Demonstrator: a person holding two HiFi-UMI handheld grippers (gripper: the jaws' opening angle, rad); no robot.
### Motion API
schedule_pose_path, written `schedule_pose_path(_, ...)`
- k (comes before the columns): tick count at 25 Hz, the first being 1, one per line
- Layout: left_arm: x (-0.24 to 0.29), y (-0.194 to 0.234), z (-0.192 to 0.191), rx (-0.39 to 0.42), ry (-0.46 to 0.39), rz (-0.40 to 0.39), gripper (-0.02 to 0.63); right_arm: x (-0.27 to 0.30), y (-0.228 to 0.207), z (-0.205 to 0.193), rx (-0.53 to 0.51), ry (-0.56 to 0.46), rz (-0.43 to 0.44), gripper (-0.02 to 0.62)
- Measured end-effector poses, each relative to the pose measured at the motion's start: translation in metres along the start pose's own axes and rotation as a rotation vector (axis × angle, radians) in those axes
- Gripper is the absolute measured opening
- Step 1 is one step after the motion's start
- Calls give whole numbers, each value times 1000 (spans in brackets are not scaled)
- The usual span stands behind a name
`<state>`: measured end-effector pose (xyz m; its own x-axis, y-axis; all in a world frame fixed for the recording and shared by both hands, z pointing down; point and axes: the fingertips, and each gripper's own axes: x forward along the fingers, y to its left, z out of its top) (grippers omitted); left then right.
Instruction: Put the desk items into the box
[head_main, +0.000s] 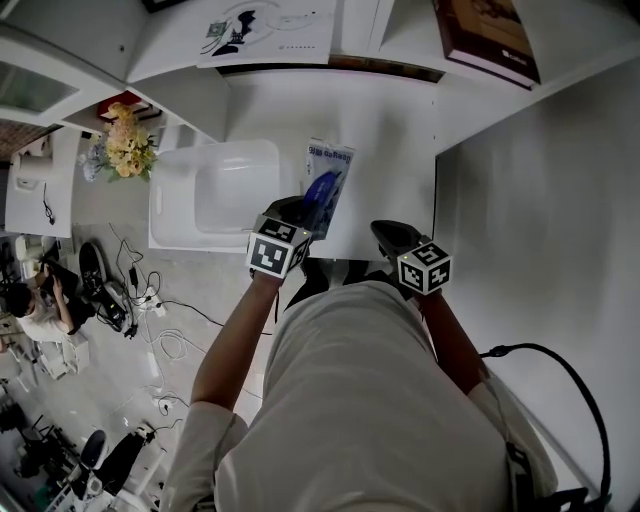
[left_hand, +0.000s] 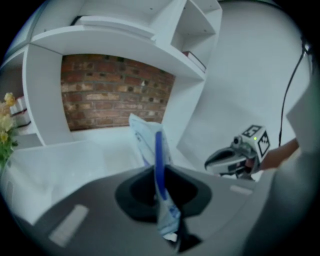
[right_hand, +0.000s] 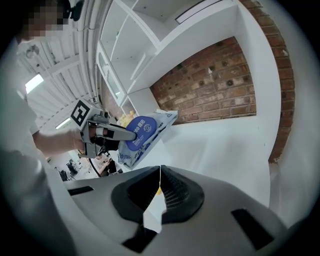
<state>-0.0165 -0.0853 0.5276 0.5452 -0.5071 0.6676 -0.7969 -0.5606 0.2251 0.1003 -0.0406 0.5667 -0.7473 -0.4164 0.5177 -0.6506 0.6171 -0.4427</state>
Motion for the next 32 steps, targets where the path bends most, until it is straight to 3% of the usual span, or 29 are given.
schedule_pose_path(20, -72, 78, -20, -107, -50, 120, 40, 72, 59, 39, -122, 65, 150, 3)
schedule_pose_path(32, -85, 132, -57, -140, 40, 167, 41, 98, 74, 45, -144, 95, 165, 3)
